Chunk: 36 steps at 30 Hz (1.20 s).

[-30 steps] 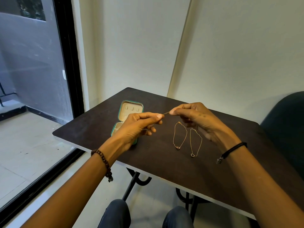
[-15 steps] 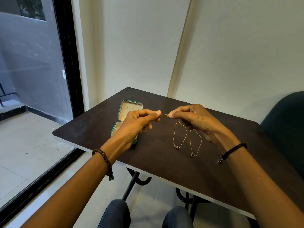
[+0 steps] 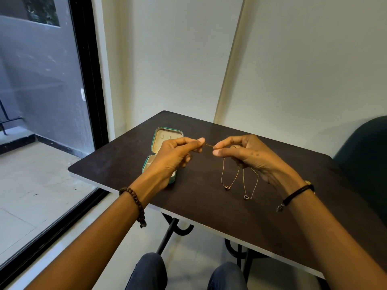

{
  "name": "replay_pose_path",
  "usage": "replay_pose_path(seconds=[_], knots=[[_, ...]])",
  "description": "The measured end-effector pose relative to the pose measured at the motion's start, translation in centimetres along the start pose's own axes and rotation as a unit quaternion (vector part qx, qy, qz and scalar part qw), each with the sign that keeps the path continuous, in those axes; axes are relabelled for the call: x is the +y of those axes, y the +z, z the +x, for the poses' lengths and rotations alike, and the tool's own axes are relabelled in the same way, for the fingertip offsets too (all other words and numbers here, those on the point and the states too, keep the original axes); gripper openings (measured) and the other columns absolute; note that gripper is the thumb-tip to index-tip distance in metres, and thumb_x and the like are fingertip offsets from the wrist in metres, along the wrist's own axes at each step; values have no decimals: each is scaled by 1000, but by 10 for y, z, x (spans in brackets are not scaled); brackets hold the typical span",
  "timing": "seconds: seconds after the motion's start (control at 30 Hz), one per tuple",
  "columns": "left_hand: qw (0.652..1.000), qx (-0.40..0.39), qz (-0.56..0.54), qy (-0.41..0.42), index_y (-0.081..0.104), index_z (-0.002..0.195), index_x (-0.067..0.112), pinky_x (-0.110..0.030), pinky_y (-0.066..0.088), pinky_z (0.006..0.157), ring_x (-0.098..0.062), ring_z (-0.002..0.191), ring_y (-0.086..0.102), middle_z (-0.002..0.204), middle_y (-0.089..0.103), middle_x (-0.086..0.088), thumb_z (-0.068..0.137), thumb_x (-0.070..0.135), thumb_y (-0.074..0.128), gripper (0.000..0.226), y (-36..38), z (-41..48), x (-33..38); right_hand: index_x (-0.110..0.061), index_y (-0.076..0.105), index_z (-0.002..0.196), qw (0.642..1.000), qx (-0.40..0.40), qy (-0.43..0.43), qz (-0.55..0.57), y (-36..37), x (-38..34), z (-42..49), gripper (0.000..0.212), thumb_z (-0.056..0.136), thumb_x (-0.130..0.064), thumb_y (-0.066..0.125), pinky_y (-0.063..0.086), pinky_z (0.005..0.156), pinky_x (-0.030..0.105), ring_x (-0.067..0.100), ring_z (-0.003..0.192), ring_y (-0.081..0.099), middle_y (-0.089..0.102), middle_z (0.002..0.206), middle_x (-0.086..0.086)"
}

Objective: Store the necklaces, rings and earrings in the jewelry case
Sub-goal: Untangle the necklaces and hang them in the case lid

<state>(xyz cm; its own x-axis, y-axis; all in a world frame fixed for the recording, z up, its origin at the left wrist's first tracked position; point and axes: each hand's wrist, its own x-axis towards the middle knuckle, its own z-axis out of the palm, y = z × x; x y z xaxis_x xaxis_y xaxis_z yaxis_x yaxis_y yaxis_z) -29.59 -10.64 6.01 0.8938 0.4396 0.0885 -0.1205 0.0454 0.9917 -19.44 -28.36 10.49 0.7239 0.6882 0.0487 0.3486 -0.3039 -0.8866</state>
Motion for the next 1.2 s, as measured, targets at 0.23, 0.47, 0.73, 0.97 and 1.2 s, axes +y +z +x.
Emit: replay_pose_path(seconds=[0.23,0.47,0.73,0.97,1.2], knots=[[1000,-1,2,-15,73,94,8,-12,38,44,-4,53,45,60,65,12,88,33,70,26,0,-2,0,-20,81,90,1000,21,-6,12,4,3,1,18,83,-36,79,26,49,21,10,53,33,40,55,-1],[1000,18,-13,-21,74,89,10,-15,37,46,-4,52,41,69,70,7,87,33,71,24,-1,0,0,-19,81,89,999,32,-4,22,7,5,1,13,85,-30,78,27,47,20,8,49,34,41,52,-5],[997,37,-49,-47,65,80,16,-14,33,41,-5,51,45,72,69,3,88,46,68,32,-3,4,3,-17,80,86,1000,24,-5,5,7,10,2,14,85,-31,75,30,53,23,7,51,36,41,56,-3],[992,71,-60,-91,57,73,23,-35,45,87,-13,83,73,72,74,2,88,54,62,35,-8,13,6,-11,75,85,997,31,12,72,7,17,3,14,90,-22,69,31,53,22,10,54,34,38,56,-7],[964,11,-243,-112,71,95,17,-27,52,70,-9,60,56,68,62,5,94,38,61,24,-16,12,8,-22,67,62,994,37,40,97,6,23,0,33,94,-20,58,38,63,31,14,57,39,47,60,0]])
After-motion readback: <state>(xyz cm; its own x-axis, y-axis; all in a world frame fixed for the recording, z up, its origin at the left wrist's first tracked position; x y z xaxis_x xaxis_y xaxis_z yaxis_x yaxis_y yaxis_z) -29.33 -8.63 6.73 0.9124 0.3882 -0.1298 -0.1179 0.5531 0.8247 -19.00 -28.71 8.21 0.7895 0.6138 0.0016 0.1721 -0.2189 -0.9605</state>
